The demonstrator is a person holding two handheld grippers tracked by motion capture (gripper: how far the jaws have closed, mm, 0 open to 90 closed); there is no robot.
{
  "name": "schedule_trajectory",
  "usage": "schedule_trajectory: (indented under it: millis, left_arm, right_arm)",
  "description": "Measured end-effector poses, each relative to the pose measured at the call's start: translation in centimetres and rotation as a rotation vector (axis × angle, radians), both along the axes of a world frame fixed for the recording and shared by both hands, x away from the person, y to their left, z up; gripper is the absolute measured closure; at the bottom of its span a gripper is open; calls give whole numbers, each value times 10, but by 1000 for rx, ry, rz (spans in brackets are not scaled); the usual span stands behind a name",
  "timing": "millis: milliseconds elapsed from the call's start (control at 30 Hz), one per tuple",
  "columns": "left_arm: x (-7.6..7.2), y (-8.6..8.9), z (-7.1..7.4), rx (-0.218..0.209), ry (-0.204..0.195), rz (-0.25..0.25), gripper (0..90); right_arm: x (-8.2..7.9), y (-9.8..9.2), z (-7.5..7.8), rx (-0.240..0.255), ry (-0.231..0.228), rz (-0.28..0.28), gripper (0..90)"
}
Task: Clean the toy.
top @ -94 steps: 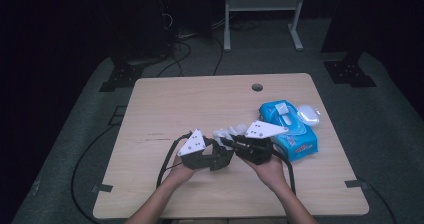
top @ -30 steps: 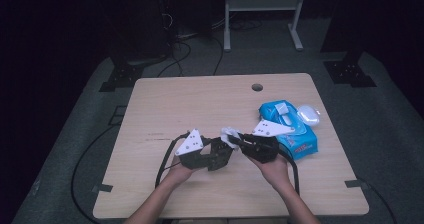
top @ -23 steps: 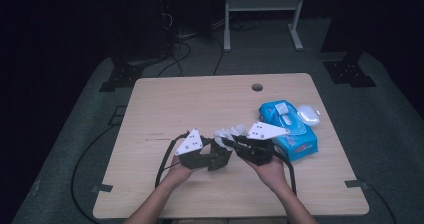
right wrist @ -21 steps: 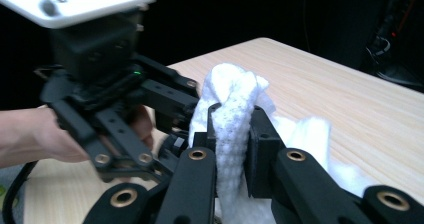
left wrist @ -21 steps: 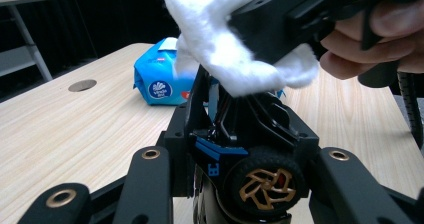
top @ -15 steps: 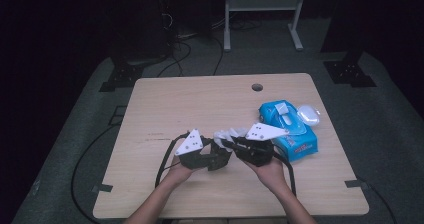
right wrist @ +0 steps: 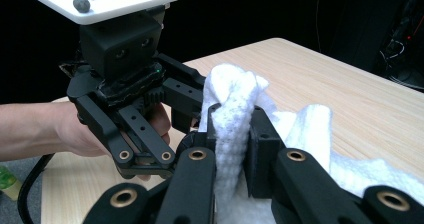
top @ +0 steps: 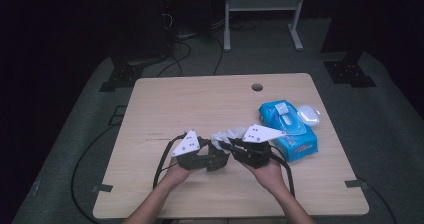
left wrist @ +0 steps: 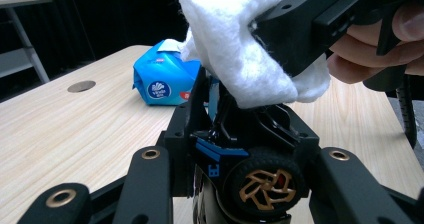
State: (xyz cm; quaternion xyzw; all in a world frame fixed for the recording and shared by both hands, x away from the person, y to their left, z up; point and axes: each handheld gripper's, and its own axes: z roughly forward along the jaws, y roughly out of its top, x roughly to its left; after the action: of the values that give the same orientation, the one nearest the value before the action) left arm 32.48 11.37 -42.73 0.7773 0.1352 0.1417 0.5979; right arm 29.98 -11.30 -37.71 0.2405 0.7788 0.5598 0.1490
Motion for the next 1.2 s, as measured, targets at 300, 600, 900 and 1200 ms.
schedule_trajectory:
  millis: [300,600,900,1200]
  left_arm:
    - [-4,5,0,1,-1,-9,581]
    - [-10,11,-3,36,-21,-20,573]
    - [-8,9,-1,54,-11,-22,579]
    - [-9,10,-2,63,8,-27,565]
  right_arm:
    - [-4,4,0,-7,-4,8,824]
    - [-8,8,-2,-26,0,21,825]
    - [-7,6,-5,-12,23,17,824]
    - [-8,7,-5,-13,24,21,824]
